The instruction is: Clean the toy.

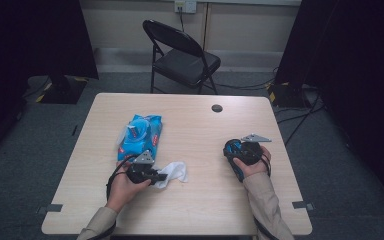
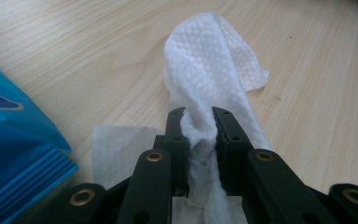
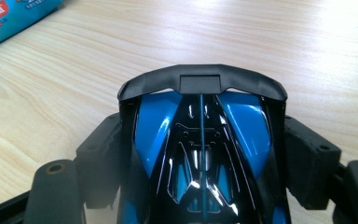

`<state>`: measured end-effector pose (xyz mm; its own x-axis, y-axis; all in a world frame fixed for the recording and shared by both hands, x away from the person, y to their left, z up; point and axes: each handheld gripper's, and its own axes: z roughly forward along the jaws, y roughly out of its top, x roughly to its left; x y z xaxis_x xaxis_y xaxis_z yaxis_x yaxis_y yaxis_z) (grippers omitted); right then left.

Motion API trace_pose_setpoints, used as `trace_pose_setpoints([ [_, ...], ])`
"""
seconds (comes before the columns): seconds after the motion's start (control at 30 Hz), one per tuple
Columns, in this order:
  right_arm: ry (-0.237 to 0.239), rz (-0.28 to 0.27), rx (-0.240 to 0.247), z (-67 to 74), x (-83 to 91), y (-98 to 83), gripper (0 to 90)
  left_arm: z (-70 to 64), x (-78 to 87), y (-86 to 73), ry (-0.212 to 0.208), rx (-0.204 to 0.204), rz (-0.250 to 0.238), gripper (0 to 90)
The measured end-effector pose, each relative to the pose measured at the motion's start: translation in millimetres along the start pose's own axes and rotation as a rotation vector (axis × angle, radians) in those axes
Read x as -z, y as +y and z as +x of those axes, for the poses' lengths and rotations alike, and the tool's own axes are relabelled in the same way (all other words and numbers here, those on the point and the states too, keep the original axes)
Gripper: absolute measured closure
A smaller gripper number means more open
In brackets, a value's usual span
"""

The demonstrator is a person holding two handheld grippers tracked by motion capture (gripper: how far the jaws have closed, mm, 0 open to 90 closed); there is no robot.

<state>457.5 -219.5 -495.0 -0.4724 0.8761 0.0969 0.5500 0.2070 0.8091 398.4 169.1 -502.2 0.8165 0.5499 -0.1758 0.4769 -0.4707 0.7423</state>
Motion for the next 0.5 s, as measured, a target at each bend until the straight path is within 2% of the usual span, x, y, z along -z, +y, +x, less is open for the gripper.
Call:
trace_pose_setpoints([
  [0.17, -0.01, 0.015, -0.002, -2.1, -0.7, -1.5, 24.6, -1.1, -0.5, 1.1, 0.009, -0.011, 0.003, 75.0],
  [0.33, -0.017, -0.03, 0.002, -4.3, 3.8, 0.6, 26.0, -1.4, -1.7, 1.7, 0.016, -0.012, -0.002, 72.6],
  [0.5, -0.007, -0.031, 0.01, -2.1, 6.5, 4.1, 25.5, -2.4, -1.1, 4.0, 0.018, -0.016, 0.0, 70.6],
])
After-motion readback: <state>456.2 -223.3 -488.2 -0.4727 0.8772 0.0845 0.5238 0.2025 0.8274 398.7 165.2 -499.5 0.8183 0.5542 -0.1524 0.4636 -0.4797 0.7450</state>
